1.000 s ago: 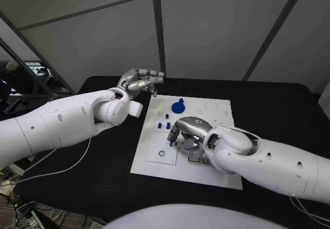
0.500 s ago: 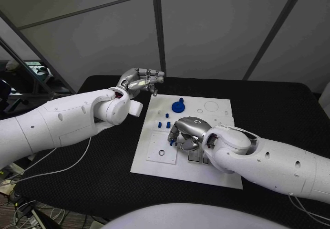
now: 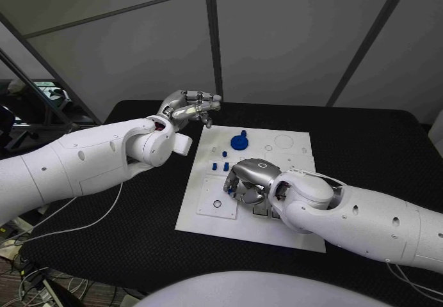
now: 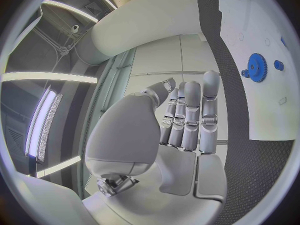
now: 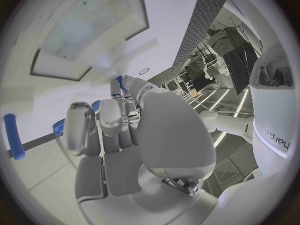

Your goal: Assemble the parts on the task board

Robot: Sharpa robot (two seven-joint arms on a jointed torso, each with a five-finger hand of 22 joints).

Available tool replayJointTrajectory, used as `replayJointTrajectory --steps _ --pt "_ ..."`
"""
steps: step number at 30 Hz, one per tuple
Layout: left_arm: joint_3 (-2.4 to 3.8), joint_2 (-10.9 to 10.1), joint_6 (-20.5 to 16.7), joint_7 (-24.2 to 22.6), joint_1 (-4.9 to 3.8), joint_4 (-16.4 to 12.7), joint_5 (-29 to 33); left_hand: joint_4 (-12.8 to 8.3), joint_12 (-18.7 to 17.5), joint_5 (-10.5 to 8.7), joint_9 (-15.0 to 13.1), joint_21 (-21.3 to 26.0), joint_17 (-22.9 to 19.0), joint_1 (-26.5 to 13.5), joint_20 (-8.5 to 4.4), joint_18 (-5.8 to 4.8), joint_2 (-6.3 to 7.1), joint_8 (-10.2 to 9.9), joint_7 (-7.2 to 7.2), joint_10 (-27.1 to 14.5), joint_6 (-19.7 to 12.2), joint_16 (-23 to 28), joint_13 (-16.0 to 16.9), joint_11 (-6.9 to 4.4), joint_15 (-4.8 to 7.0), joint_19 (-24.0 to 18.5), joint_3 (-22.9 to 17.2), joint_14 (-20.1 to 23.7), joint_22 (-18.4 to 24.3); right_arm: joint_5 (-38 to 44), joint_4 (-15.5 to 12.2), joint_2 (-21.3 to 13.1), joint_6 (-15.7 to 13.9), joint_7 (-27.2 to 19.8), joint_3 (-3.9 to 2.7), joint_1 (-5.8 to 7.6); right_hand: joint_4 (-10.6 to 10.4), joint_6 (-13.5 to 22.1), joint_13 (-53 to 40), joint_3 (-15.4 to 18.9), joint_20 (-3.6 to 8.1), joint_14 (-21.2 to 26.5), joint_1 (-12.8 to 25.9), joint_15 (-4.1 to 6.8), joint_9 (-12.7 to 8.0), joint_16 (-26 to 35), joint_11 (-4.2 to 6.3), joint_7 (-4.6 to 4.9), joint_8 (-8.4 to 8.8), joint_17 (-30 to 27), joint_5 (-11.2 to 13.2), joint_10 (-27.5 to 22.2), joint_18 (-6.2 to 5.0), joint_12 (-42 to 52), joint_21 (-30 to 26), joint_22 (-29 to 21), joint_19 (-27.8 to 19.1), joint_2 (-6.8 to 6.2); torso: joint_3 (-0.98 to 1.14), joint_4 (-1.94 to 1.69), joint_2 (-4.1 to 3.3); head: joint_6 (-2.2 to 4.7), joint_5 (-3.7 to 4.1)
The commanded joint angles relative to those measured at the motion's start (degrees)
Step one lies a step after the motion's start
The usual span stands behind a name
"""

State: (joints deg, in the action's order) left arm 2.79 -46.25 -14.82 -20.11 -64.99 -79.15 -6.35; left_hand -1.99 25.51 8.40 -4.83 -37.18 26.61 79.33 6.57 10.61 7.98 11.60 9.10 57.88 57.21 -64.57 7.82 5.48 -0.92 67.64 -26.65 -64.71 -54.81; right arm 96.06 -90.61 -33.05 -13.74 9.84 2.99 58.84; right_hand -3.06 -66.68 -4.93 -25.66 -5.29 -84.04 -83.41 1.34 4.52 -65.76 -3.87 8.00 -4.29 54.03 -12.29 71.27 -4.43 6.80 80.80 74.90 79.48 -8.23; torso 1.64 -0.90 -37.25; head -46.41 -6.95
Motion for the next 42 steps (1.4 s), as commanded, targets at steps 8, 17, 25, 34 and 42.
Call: replayJointTrajectory --steps 8,17,25,34,42 --pt "0.04 0.0 1.1 0.2 -0.1 0.0 0.2 0.0 0.2 0.0 0.1 0.0 -0.1 -0.2 -0.07 -0.3 -0.41 0.2 0.25 -0.5 0.0 0.4 0.0 -0.01 -0.01 -0.4 0.4 0.1 0.1 1.2 0.0 -0.4 -2.3 1.1 0.4 -0.21 -0.3 7.6 1.3 -0.7 -1.6 0.4 3.0 -2.43 -0.9 2.4 -2.47 2.28 0.84 -4.2 0.1 -7.7 -0.48 -2.8 -3.9 -5.2 -4.7 -2.65 -0.01 -0.03 0.06 0.11 0.01" --pt "0.04 -0.1 1.4 0.4 -0.09 0.0 0.2 0.0 0.2 0.02 0.1 0.1 -0.1 -0.2 -0.06 -0.29 -0.49 0.2 0.26 -0.5 0.0 0.5 0.0 -0.01 -0.02 -0.5 0.5 0.1 0.1 0.3 -1.3 -1.6 -6.8 0.3 0.41 -0.22 -0.2 8.5 1.1 -0.3 -2.17 1.0 3.3 -2.78 -0.7 3.4 -2.89 2.38 0.47 -6.2 -0.2 -10.5 -1.08 -2.0 -5.7 -7.5 -6.4 -2.83 0.03 0.04 0.07 0.31 0.07" --pt "0.03 -0.1 1.6 0.5 -0.08 0.2 0.2 0.0 0.2 0.02 0.1 0.1 -0.1 -0.2 -0.06 -0.29 -0.49 0.2 0.26 -0.5 0.0 0.5 0.0 -0.01 -0.02 -0.5 0.5 0.1 0.1 -1.9 -5.1 -5.0 -10.6 -0.6 0.33 -0.19 -0.3 8.3 0.9 -0.1 -2.18 1.3 3.6 -2.71 -0.6 4.0 -2.73 2.21 0.36 -7.3 -0.2 -10.5 -1.23 -1.0 -6.1 -8.1 -6.8 -2.85 0.01 0.04 0.09 0.79 0.13" --pt "-0.01 -0.2 1.7 0.5 -0.07 0.4 0.2 0.0 0.2 0.02 0.1 0.1 -0.1 -0.2 -0.06 -0.29 -0.49 0.2 0.26 -0.5 0.0 0.5 0.0 -0.01 -0.02 -0.5 0.5 0.1 0.1 -3.8 -9.2 -11.6 -5.5 3.0 -2.75 0.84 -0.6 7.9 0.9 0.5 -2.02 1.3 4.0 -2.45 -0.5 4.1 -2.32 1.55 0.25 -7.7 0.2 -10.5 -1.19 0.3 -6.1 -7.9 -6.6 -3.07 -0.02 0.21 0.09 1.55 0.87" --pt "-0.08 0.0 1.8 0.5 0.02 0.6 0.2 0.0 0.3 0.03 0.1 0.3 -0.2 -0.2 -0.06 -0.26 -0.54 0.2 0.26 -0.6 0.0 0.5 0.0 0.0 -0.02 -0.5 0.5 0.1 0.2 -3.9 -8.2 -14.8 1.9 7.7 -4.28 2.78 -2.0 11.2 0.8 8.1 -2.02 3.8 3.2 -2.54 -0.7 9.1 -2.3 0.28 0.55 -15.1 2.6 -15.6 -2.56 3.1 -11.6 -14.6 -11.5 -2.96 0.0 0.02 0.03 2.28 1.9"
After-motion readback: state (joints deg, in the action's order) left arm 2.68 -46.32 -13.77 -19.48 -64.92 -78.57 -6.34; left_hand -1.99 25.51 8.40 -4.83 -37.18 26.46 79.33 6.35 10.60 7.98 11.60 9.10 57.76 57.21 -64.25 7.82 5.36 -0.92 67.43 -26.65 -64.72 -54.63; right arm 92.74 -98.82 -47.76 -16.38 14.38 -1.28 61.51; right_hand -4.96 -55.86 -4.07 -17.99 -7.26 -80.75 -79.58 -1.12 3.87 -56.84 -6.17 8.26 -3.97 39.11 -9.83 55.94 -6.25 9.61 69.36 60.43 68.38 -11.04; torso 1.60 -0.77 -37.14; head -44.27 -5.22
